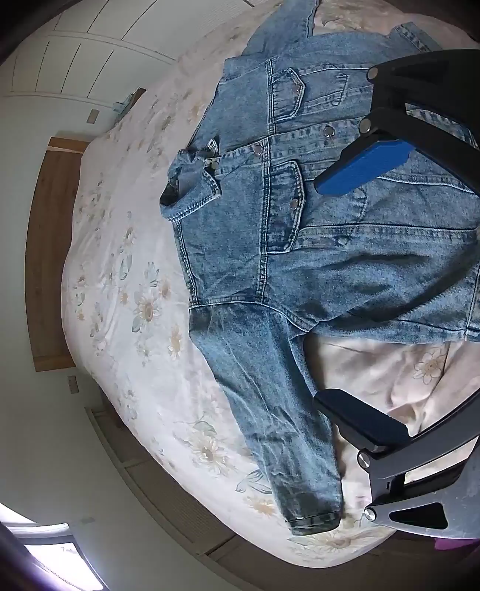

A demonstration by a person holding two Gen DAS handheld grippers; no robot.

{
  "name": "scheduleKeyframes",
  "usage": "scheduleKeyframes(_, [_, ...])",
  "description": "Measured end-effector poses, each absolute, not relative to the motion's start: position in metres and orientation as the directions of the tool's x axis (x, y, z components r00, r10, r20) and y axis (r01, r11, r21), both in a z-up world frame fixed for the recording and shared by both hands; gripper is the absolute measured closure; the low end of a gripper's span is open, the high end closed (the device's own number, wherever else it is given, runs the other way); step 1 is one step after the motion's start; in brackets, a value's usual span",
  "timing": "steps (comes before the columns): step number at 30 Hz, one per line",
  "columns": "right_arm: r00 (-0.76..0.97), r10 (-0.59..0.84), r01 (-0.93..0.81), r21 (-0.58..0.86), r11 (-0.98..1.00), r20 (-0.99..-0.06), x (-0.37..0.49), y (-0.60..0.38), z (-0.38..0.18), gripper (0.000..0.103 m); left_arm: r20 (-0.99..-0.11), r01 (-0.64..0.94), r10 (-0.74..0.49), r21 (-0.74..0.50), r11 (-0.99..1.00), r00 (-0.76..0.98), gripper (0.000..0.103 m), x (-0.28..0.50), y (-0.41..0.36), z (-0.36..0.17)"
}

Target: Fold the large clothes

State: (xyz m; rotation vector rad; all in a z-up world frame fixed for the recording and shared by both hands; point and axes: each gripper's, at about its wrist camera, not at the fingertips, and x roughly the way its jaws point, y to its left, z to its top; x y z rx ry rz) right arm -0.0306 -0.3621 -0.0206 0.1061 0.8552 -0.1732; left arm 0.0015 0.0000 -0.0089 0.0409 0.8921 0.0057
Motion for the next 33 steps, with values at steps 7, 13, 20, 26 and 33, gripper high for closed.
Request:
scheduleKeyframes(7, [0.641,-0.113,0.197,0.02,0.98,-0.759,-0.029,-0.362,-0.023,0.009,-0.795,0.01,0.029,0.044,0.999,0.605,0.001,0.003,0.004,-0.017])
scheduleKeyframes(13, [0.636,-0.113,0.2,0.022,0.98,-0.764,-0.028,-0.363,-0.025,0.009,-0.803,0.006,0.041,0.056,0.998,0.595,0.001,0.003,0.005,-0.021])
scheduleKeyframes(20, [0.635,-0.115,0.199,0.018,0.98,-0.764,-0.028,-0.364,-0.025,0.008,-0.807,0.008,0.041,0.056,0.998,0.589,0.001,0.005,0.006,-0.024])
scheduleKeyframes(26, [0.631,-0.114,0.195,0.015,0.981,-0.768,-0.026,-0.363,-0.024,0.009,-0.812,0.011,0.041,0.058,0.998,0.582,0.001,0.005,0.005,-0.028])
scheduleKeyframes(33, [0.629,-0.111,0.195,0.018,0.981,-0.769,-0.026,-0.364,-0.025,0.009,-0.82,0.014,0.043,0.062,0.998,0.571,0.001,0.007,0.003,-0.032])
